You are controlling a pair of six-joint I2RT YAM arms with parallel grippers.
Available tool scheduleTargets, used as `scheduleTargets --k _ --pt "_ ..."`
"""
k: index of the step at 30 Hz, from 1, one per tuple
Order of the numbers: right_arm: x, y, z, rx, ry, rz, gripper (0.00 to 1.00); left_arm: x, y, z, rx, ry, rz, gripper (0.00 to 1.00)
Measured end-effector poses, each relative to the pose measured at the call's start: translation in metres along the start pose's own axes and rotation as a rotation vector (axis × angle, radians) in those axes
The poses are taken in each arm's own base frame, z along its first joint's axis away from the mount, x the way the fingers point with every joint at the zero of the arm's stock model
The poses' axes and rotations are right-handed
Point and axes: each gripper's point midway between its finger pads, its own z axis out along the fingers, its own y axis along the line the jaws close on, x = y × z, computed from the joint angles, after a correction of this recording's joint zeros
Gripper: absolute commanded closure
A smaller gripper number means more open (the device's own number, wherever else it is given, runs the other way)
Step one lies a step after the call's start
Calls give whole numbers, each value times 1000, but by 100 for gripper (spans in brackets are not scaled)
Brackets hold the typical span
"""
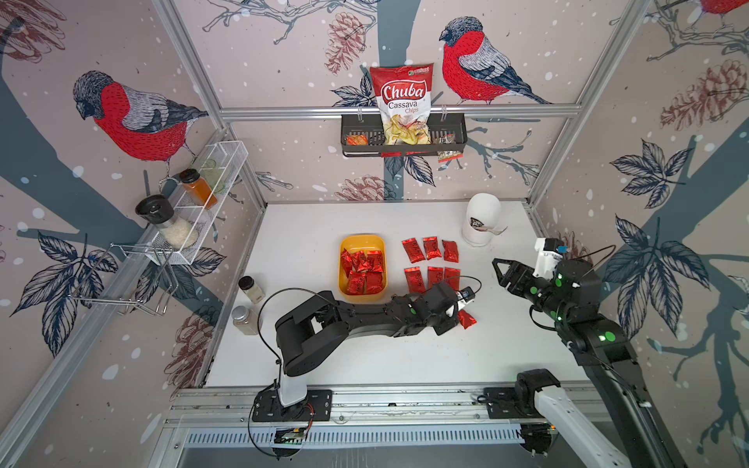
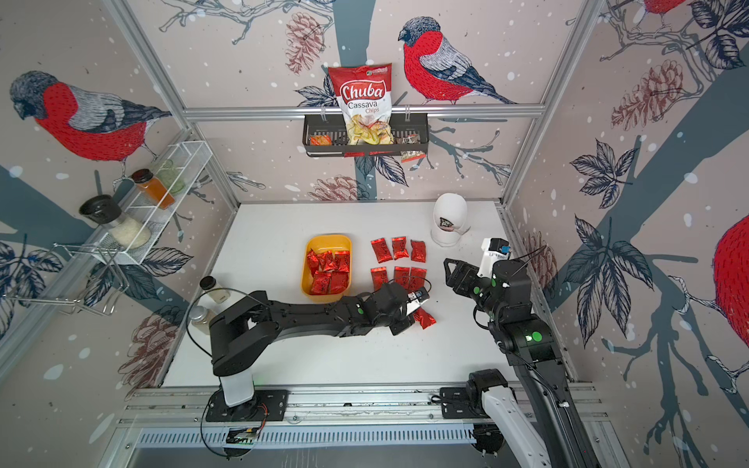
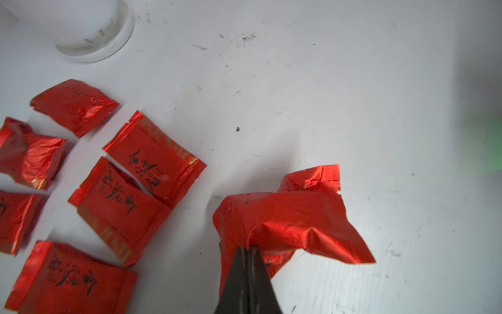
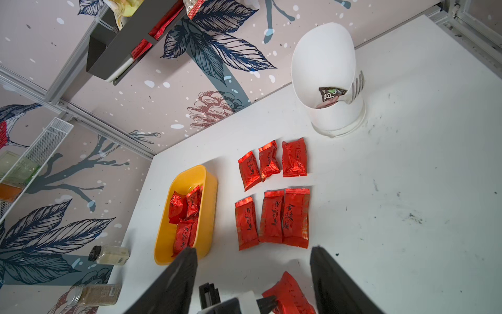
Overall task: Take the tea bags out of the storage box
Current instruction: Place the tea bag at the center of the board.
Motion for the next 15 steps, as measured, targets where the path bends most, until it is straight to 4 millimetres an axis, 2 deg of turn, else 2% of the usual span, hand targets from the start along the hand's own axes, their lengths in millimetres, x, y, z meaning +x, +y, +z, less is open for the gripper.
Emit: scheduleTargets --k 3,7,8,9,11,14,15 --pt "-1 -2 0 9 0 3 28 3 -12 9 12 -16 56 100" --pt "3 -6 4 21 10 6 28 10 -13 18 8 -13 95 100" --pt "4 -8 5 25 14 8 28 12 -13 20 3 -9 106 97" --pt "5 -9 6 27 18 8 28 13 -11 21 -9 -6 117 83" --pt "7 -10 7 32 24 11 28 11 -10 23 -14 -13 122 63" --pt "10 -13 10 38 36 14 28 8 -6 23 -42 -20 119 41" --pt "11 -14 11 40 39 15 28 7 -4 22 -50 -22 118 39"
